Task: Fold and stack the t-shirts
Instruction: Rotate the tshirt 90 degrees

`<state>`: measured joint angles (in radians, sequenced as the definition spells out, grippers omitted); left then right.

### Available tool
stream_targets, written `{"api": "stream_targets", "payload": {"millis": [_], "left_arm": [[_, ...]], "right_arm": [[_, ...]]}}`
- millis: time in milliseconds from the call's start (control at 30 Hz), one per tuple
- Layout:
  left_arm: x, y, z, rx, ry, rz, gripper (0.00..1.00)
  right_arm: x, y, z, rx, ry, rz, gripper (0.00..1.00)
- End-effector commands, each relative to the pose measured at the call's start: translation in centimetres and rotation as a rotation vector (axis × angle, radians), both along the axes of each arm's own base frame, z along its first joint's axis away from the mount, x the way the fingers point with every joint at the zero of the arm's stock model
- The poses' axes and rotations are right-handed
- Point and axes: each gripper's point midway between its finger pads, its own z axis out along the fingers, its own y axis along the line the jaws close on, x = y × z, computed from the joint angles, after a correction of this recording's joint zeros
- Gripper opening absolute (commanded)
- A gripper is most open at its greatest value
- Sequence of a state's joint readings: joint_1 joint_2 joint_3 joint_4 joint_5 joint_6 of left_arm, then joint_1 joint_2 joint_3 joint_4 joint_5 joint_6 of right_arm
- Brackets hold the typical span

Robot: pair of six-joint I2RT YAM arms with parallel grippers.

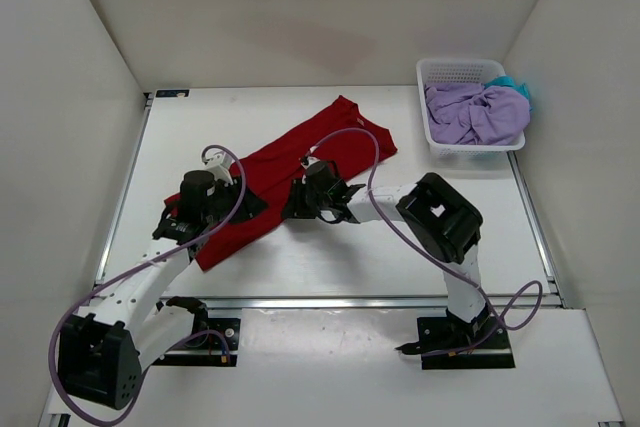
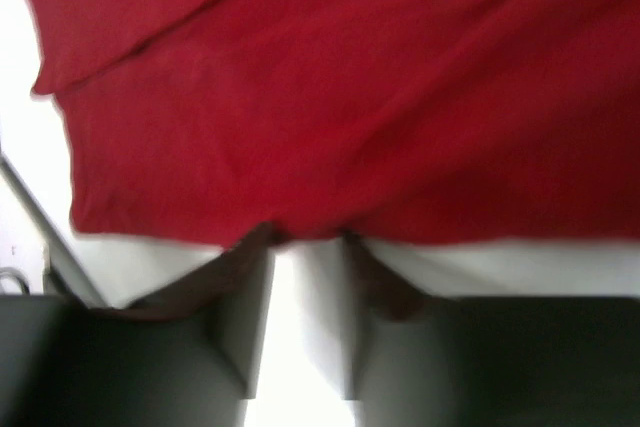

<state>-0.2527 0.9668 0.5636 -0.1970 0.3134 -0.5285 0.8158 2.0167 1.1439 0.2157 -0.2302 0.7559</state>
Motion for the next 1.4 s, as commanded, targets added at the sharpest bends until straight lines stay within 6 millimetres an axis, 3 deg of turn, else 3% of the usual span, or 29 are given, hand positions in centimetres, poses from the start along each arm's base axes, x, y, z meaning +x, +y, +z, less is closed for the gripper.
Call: {"api": "stream_targets", "payload": {"millis": [0, 133, 233, 333, 367, 400, 433, 500, 567, 633, 667, 733, 767, 800, 833, 867, 900, 967, 1067, 1100, 1233, 1367], "left_arm": [[0.4, -0.6, 0.0, -0.004, -0.011, -0.008, 0.43], [0.7, -1.1, -0.1, 0.002, -0.011, -0.016, 0.42], [0.7, -1.6, -0.6, 0.009, 0.002, -0.031, 0.42], [0.4, -2.5, -1.1, 0.029, 0.013, -0.057, 0.42], [0.3, -2.6, -1.2, 0.032, 0.011, -0.057, 0.43], [0.2, -2.9, -1.7, 0.037, 0.019, -0.06, 0.42], [-0.1, -3.2, -2.0, 0.035, 0.026, -0.068, 0.42], [-0.2, -3.4, -2.7, 0.046, 0.035, -0.071, 0.42], [-0.4, -3.4, -3.2, 0.055, 0.045, -0.068, 0.42], [-0.7, -2.9, -3.9, 0.071, 0.059, -0.06, 0.42], [-0.6, -2.6, -4.1, 0.083, 0.055, -0.051, 0.42], [-0.8, -1.7, -5.0, 0.1, 0.069, -0.023, 0.44], [-1.2, -1.4, -5.5, 0.098, 0.079, -0.016, 0.44], [-1.4, -1.7, -5.4, 0.089, 0.074, -0.03, 0.44], [-1.6, -1.6, -5.7, 0.093, 0.081, -0.027, 0.45], [-2.1, -1.9, -6.0, 0.087, 0.094, -0.042, 0.45], [-2.1, -1.8, -6.1, 0.09, 0.09, -0.039, 0.44], [-2.5, -2.0, -6.4, 0.091, 0.094, -0.047, 0.45], [-3.1, -2.5, -6.6, 0.068, 0.097, -0.069, 0.44], [-3.1, -2.3, -6.7, 0.071, 0.098, -0.062, 0.44], [-3.6, -1.5, -7.5, 0.089, 0.115, -0.057, 0.42], [-3.4, -1.1, -7.0, 0.095, 0.108, -0.044, 0.43]], "right_arm": [[1.0, -0.2, -1.9, -0.017, 0.046, -0.04, 0.19], [0.9, -2.7, -1.9, -0.017, 0.046, -0.057, 0.01], [0.8, -6.8, -1.2, -0.024, 0.028, -0.066, 0.0], [-1.1, -13.0, -1.1, -0.064, 0.057, -0.044, 0.0], [-1.8, -13.6, -1.1, -0.07, 0.064, -0.03, 0.01], [-2.6, -15.6, -1.4, -0.077, 0.1, -0.036, 0.05], [-2.7, -16.9, -0.8, -0.076, 0.096, -0.037, 0.19], [-2.6, -18.4, 0.2, -0.08, 0.078, -0.053, 0.37], [-1.1, -20.0, 1.7, -0.059, 0.032, -0.111, 0.45], [2.1, -22.4, 3.5, -0.058, -0.033, -0.227, 0.5], [2.9, -22.8, 3.8, -0.062, -0.049, -0.247, 0.51], [6.6, -24.7, 4.2, -0.096, -0.084, -0.347, 0.52], [7.3, -25.3, 3.0, -0.121, -0.06, -0.367, 0.54], [9.6, -25.8, 4.2, -0.129, -0.106, -0.415, 0.54], [11.6, -26.4, 4.0, -0.153, -0.117, -0.453, 0.54], [12.1, -26.7, 2.2, -0.177, -0.076, -0.462, 0.55], [13.8, -26.6, 3.0, -0.16, -0.099, -0.469, 0.55], [16.2, -26.6, 2.6, -0.14, -0.09, -0.488, 0.55], [17.5, -27.1, 0.6, -0.173, -0.051, -0.531, 0.47], [18.0, -26.7, 1.0, -0.174, -0.055, -0.526, 0.45], [19.0, -26.6, -1.0, -0.218, 0.008, -0.513, 0.27], [21.9, -24.3, -0.3, -0.198, -0.011, -0.452, 0.07]]}}
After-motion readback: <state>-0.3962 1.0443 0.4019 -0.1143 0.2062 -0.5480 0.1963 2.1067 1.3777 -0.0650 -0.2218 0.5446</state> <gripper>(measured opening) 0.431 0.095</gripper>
